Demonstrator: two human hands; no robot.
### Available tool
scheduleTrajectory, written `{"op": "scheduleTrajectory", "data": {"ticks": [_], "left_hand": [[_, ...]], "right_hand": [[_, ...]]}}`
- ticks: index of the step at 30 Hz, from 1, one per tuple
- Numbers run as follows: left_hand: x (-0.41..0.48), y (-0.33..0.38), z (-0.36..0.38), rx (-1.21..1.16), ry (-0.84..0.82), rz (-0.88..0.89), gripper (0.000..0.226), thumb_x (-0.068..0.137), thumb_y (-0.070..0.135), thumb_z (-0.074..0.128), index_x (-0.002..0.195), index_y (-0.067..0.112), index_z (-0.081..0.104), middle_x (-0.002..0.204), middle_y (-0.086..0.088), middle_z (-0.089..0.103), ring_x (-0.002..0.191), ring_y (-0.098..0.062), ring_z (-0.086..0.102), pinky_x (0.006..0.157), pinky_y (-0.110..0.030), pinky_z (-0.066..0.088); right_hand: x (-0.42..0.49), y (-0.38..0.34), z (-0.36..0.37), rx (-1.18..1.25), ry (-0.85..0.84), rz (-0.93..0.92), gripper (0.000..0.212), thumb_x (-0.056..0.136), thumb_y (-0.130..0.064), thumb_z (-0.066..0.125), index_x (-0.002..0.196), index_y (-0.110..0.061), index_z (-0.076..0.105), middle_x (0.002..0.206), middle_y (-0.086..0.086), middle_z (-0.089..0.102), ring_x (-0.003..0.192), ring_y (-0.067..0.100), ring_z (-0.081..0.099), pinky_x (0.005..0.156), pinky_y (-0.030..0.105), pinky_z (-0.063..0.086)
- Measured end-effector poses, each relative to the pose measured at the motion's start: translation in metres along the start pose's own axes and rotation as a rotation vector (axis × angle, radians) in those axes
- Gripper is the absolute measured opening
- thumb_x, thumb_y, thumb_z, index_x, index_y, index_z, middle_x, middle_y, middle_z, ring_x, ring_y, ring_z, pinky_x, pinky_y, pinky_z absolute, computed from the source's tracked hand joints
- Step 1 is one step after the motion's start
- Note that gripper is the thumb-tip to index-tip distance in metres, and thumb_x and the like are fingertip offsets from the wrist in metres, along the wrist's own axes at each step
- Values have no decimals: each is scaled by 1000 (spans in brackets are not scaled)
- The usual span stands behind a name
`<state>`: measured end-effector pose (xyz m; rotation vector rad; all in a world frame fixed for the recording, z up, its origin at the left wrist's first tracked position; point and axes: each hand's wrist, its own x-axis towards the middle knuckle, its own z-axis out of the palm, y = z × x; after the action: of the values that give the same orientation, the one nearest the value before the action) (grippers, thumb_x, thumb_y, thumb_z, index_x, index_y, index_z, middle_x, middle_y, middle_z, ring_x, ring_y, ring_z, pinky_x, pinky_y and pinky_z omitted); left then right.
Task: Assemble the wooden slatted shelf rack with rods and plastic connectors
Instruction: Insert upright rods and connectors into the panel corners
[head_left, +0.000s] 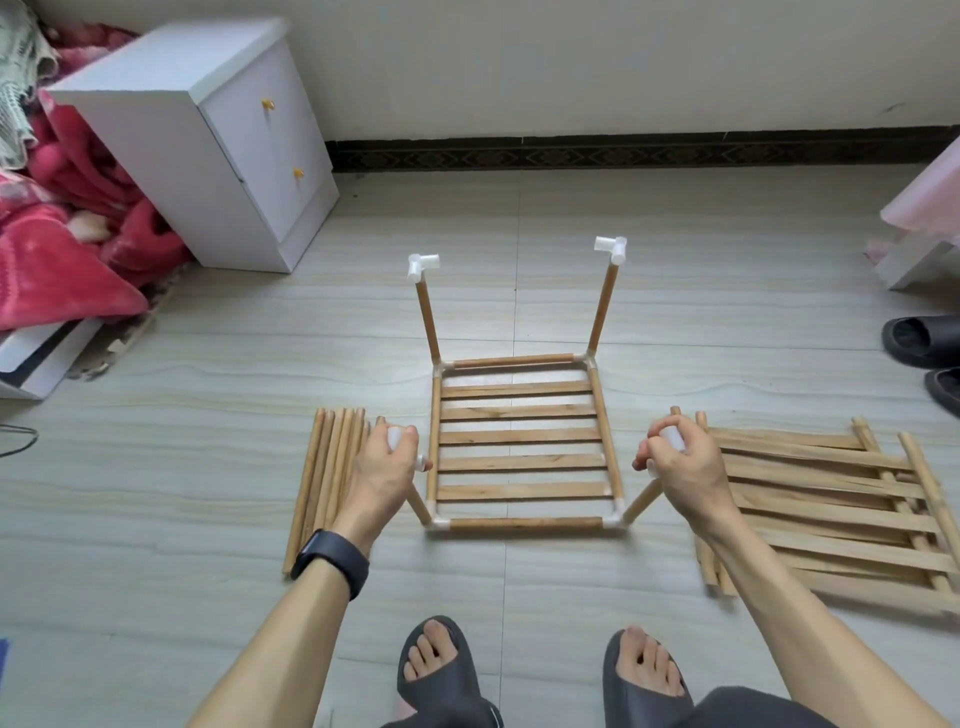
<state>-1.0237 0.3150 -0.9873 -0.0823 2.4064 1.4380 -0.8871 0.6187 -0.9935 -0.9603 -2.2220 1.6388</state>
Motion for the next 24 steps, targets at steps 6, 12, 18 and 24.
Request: {"op": "scheduleTrajectory", "data": {"ticks": [6,12,18,24], "left_hand": [[4,-4,5,13,21,39,28,103,42,47,94,16,53,88,-5,69,80,-14,75,84,-49,56],[-3,-4,7,-52,14,33,23,104,42,46,100,21,54,95,-1,68,85,-11,75,71,-33,49],[0,-21,-17,-338,-112,-70,58,89,76,44,127,32,56,109,6,76,113,-16,63,97,-48,44],[7,-93,-41,-99,59,-254,44,103,49,47,135,19,52,126,-1,61,118,-21,56,96,-40,45]], "right_hand": [[0,7,2,17,22,-29,23,71,-25,49,78,-8,63,64,0,70,74,-19,59,77,14,39],[0,5,0,-52,64,-34,15,83,-27,53,85,-19,66,70,-5,72,95,-17,58,80,1,38],[-21,10,-4,-375,431,-538,38,97,-44,52,116,-12,61,113,4,64,114,27,56,100,34,38],[-44,25,51,-546,324,-981,13,85,-14,65,97,-10,70,106,8,66,107,30,59,94,44,43]]}}
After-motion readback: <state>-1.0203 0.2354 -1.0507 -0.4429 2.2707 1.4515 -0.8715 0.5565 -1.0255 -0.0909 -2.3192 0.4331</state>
